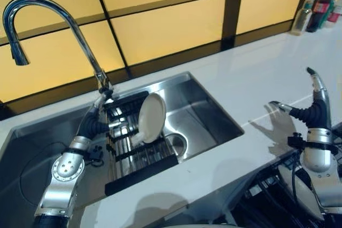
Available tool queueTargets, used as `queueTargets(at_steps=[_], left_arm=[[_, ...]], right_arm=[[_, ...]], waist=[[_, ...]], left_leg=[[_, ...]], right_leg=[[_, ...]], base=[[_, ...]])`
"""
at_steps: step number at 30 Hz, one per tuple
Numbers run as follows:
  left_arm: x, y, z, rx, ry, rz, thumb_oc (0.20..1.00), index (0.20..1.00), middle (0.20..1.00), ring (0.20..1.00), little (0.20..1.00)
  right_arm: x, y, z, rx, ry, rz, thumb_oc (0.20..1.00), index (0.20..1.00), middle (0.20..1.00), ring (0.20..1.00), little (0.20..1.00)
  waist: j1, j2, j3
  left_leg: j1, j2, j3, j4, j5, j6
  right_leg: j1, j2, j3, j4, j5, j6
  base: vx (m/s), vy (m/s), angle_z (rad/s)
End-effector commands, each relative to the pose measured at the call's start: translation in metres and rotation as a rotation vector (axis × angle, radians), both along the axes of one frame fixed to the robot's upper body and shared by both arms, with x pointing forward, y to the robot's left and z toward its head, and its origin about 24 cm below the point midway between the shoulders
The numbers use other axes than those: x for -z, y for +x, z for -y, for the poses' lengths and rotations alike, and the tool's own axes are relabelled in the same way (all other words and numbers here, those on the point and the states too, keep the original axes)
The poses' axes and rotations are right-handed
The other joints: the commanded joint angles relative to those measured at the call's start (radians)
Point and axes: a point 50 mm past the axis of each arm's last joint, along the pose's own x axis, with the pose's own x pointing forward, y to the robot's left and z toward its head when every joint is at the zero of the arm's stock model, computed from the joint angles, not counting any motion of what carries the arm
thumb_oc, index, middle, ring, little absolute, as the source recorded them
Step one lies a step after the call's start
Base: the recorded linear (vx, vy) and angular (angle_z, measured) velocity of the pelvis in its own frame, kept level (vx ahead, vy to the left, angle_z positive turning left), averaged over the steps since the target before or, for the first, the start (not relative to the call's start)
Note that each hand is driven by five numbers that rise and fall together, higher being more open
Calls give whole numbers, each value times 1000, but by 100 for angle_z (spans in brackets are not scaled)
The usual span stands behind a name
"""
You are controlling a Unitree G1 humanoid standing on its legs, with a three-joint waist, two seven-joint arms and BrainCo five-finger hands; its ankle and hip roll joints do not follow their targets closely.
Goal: Pick up plates and place into dishwasher.
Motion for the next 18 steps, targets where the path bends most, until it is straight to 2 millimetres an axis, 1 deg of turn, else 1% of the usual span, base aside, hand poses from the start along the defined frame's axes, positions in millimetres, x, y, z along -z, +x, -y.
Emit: queueTargets(at_steps=[1, 2, 3, 4, 5, 6, 7, 8, 9, 10, 12, 14, 18], left_arm=[[-40, 8, -5, -10, 179, 207, 1000, 1000, 1000, 1000, 1000], [-40, 8, -5, -11, 193, 214, 1000, 1000, 1000, 1000, 1000], [-39, 7, -6, -14, 212, 217, 1000, 1000, 1000, 1000, 1000], [-37, 5, -8, -24, 225, 213, 1000, 1000, 1000, 1000, 1000], [-36, 3, -9, -36, 236, 210, 1000, 1000, 1000, 1000, 1000], [-35, 1, -12, -57, 253, 208, 1000, 1000, 1000, 1000, 1000], [-36, -1, -14, -77, 274, 208, 1000, 1000, 1000, 1000, 1000], [-37, -1, -14, -91, 293, 209, 1000, 1000, 1000, 1000, 1000], [-38, -1, -14, -98, 300, 211, 1000, 1000, 1000, 1000, 1000], [-40, 1, -15, -111, 316, 217, 1000, 1000, 1000, 1000, 1000], [-43, 5, -17, -123, 340, 229, 1000, 1000, 1000, 1000, 1000], [-45, 7, -22, -137, 375, 242, 1000, 1000, 1000, 1000, 1000], [-52, 5, -29, -141, 498, 263, 1000, 1000, 1000, 1000, 1000]], right_arm=[[-31, 13, -7, -65, -24, 121, 1000, 1000, 1000, 1000, 1000], [-31, 14, -8, -69, -25, 120, 1000, 1000, 1000, 1000, 1000], [-30, 14, -9, -74, -29, 114, 1000, 1000, 1000, 1000, 1000], [-30, 16, -12, -84, -28, 111, 1000, 1000, 1000, 1000, 1000], [-30, 18, -14, -94, -24, 108, 1000, 1000, 1000, 1000, 1000], [-31, 21, -17, -112, -22, 105, 1000, 1000, 1000, 1000, 1000], [-31, 23, -20, -127, -23, 102, 1000, 1000, 1000, 1000, 1000], [-32, 24, -23, -137, -29, 100, 1000, 1000, 1000, 1000, 1000], [-33, 25, -25, -143, -33, 99, 1000, 1000, 1000, 1000, 1000], [-35, 26, -26, -150, -42, 102, 1000, 1000, 1000, 1000, 1000], [-39, 27, -27, -158, -49, 109, 1000, 1000, 1000, 1000, 1000], [-39, 25, -27, -170, -57, 110, 1000, 1000, 1000, 1000, 1000], [-34, 16, -18, -160, -54, 91, 1000, 1000, 1000, 1000, 1000]], waist=[[27, -89, 9], [31, -90, 11], [41, -89, 19], [53, -84, 24], [64, -78, 28], [80, -75, 29], [93, -74, 29], [101, -73, 30], [107, -71, 31], [108, -68, 35], [106, -64, 38], [87, -54, 33], [62, -49, 6]], left_leg=[[-125, -52, -34, 247, -71, 9], [-148, -55, -45, 289, -70, 6], [-183, -69, -78, 347, -64, 4], [-197, -88, -130, 343, -60, 7], [-187, -100, -174, 301, -59, 13], [-171, -110, -237, 213, -48, 20], [-164, -105, -296, 128, -5, 19], [-161, -96, -339, 74, 33, 15], [-162, -87, -363, 32, 64, 9], [-180, -79, -384, 21, 90, -1], [-185, -79, -389, 29, 77, -3], [-165, -65, -343, 2, 76, -5], [-141, -67, -302, -19, 65, 4]], right_leg=[[176, -2, 23, -207, 29, 43], [173, -4, 22, -203, 29, 40], [171, -6, 27, -196, 31, 36], [162, -3, 42, -188, 35, 38], [158, 4, 60, -181, 34, 43], [155, 11, 85, -180, 34, 47], [150, 17, 104, -186, 37, 49], [150, 20, 121, -194, 38, 51], [152, 22, 130, -198, 38, 50], [149, 21, 146, -199, 36, 49], [140, 13, 149, -185, 21, 52], [118, 1, 121, -162, 12, 61], [97, -13, 116, -150, 12, 78]], base=[[-41, -99, 13], [-44, -87, 0], [0, 0, 0], [9, 49, 13], [45, 96, 28], [58, 103, 11], [55, 139, -33], [42, 130, -71], [25, 191, -83], [-2, 166, -74], [-26, 236, -53], [2, 244, -44], [72, 177, -55]])
